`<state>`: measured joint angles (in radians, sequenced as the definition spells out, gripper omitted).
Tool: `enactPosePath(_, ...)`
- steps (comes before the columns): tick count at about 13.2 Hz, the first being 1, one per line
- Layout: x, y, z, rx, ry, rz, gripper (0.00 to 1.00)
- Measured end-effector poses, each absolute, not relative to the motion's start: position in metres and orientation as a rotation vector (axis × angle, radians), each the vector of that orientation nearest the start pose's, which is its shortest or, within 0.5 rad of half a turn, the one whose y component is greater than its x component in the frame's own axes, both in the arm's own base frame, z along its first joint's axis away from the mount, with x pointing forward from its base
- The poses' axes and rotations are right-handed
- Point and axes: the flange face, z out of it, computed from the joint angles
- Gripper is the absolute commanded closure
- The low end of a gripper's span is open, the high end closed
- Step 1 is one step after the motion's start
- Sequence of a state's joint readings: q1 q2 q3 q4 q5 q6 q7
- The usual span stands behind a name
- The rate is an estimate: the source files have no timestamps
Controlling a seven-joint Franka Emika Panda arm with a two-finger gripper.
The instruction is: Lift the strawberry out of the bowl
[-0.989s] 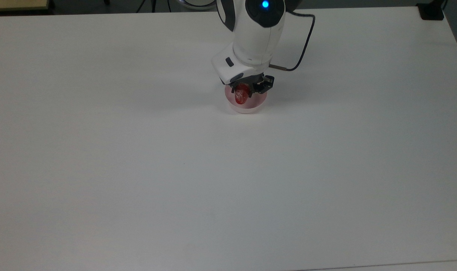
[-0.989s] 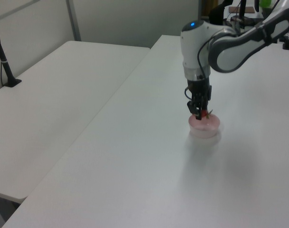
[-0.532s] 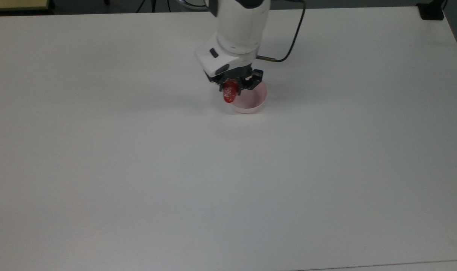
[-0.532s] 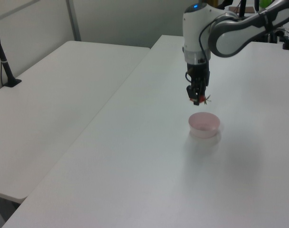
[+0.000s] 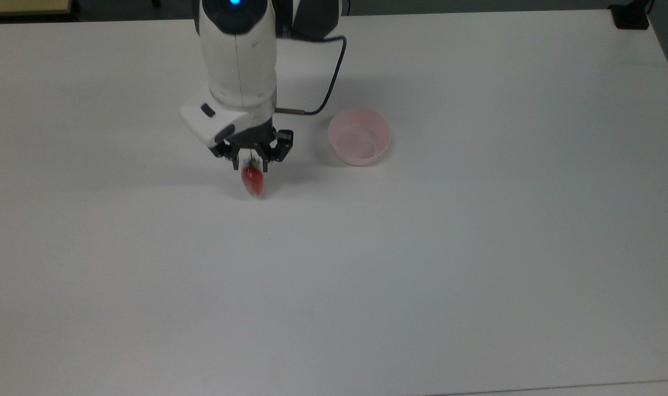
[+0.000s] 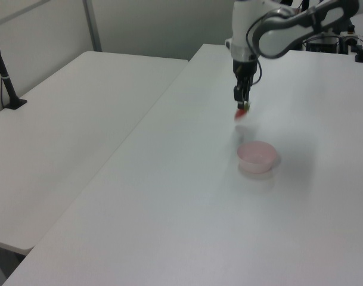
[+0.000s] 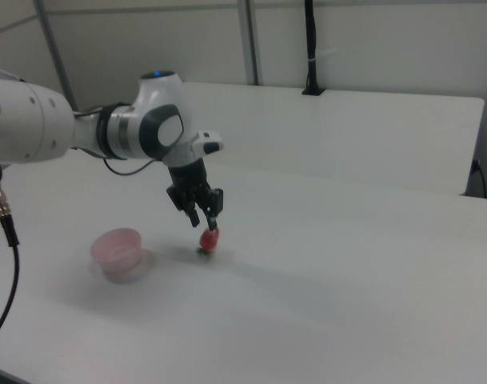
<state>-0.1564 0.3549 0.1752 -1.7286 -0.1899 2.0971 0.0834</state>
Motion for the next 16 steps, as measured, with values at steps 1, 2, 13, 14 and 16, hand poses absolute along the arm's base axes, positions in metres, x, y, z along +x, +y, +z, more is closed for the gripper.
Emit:
enactPosePath(1, 0.655, -0.007, 0.360, -3.266, -0.075, -0.003, 0.44)
enactPosePath(2, 0.656, -0.008, 0.343, -3.277, -0.101, 0.027, 0.33)
enactPosePath(13, 0.663, -0.009, 0.393, -3.286, 0.030, -0.120, 0.00)
enactPosePath(14, 0.660, -0.009, 0.403, -3.291, 0.054, -0.115, 0.00)
enactPosePath(16, 0.648, -0.009, 0.428, -3.303, 0.095, -0.059, 0.00)
